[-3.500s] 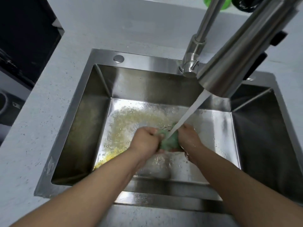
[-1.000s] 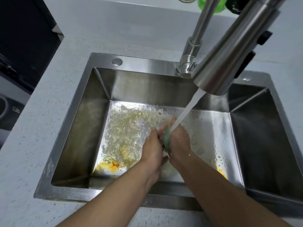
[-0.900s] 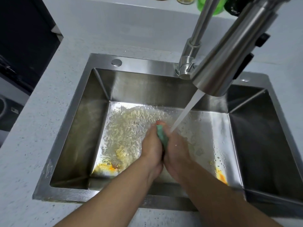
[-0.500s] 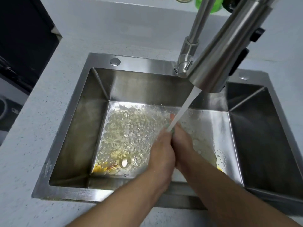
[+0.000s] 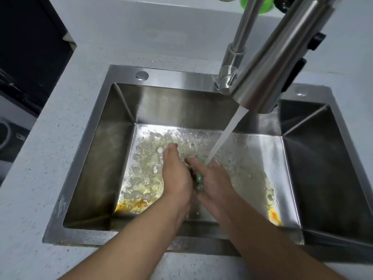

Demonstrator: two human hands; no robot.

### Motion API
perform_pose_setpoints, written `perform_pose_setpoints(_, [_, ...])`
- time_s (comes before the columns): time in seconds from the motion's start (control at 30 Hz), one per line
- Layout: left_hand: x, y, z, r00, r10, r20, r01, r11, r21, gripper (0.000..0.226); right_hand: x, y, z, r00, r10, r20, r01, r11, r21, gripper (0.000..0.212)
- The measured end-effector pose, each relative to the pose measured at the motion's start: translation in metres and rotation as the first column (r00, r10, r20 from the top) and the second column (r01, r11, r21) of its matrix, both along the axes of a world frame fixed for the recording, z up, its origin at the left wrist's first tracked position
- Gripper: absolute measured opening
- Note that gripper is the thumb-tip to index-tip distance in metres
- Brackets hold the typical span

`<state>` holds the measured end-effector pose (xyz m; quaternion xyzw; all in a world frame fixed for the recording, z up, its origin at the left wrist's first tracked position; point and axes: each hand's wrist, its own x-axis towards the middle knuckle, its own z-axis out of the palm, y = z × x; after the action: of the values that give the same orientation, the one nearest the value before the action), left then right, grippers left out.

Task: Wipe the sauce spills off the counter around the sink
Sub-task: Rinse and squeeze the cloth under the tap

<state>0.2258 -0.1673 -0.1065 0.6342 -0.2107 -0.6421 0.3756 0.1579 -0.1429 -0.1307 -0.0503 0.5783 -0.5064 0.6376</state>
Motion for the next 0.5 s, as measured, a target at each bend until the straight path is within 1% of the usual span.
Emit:
perform_pose_setpoints(0.03, [0.001, -0.002, -0.004, 0.999, 0.035, 0.007, -0.035, 0.999, -0.008, 0.033, -0.003, -0.001, 0.001, 0.999, -0.04, 0.026, 0.04, 0.999, 0.001, 0.02])
perform_pose_setpoints(0.07, [0.002, -0.003, -0.005, 0.998, 0.068, 0.002, -0.068, 0.998, -0.004, 0.037, -0.006, -0.003, 0.0, 0.999, -0.052, 0.005, 0.052, 0.999, 0.01, 0.016])
perform_pose_setpoints(0.13, [0.004, -0.004, -0.011, 0.998, 0.069, -0.009, -0.068, 0.997, 0.039, 0.041, -0.007, -0.004, 0.0, 0.999, 0.002, -0.048, -0.002, 1.0, 0.013, 0.015])
perform_pose_setpoints(0.23, [0.0, 0.002, -0.011, 0.998, 0.027, -0.055, -0.021, 0.995, 0.095, 0.041, -0.004, -0.008, 0.001, 0.984, 0.109, -0.142, -0.106, 0.994, 0.029, 0.027])
perform_pose_setpoints(0.27, [-0.002, 0.005, -0.01, 0.997, -0.002, -0.075, 0.01, 0.995, 0.102, 0.043, -0.002, -0.012, 0.002, 0.98, 0.115, -0.161, -0.112, 0.993, 0.025, 0.032])
perform_pose_setpoints(0.3, [-0.005, 0.007, -0.011, 0.996, -0.025, -0.088, 0.036, 0.992, 0.118, 0.045, -0.002, -0.015, 0.004, 0.974, 0.123, -0.191, -0.115, 0.992, 0.052, 0.037])
perform_pose_setpoints(0.37, [-0.01, 0.01, -0.008, 0.99, -0.077, -0.114, 0.094, 0.984, 0.151, 0.045, 0.0, -0.02, 0.003, 0.96, 0.095, -0.263, -0.074, 0.993, 0.089, 0.047])
perform_pose_setpoints(0.4, [-0.012, 0.01, -0.007, 0.989, -0.085, -0.125, 0.104, 0.982, 0.158, 0.046, 0.0, -0.02, 0.001, 0.946, 0.079, -0.313, -0.061, 0.996, 0.067, 0.05])
perform_pose_setpoints(0.43, [-0.014, 0.009, -0.007, 0.989, -0.082, -0.12, 0.101, 0.981, 0.164, 0.047, -0.001, -0.02, -0.003, 0.93, 0.08, -0.36, -0.069, 0.997, 0.043, 0.048])
perform_pose_setpoints(0.5, [-0.018, 0.009, -0.002, 0.986, -0.062, -0.154, 0.087, 0.983, 0.159, 0.047, -0.003, -0.019, -0.001, 0.941, 0.11, -0.321, -0.117, 0.993, -0.001, 0.034])
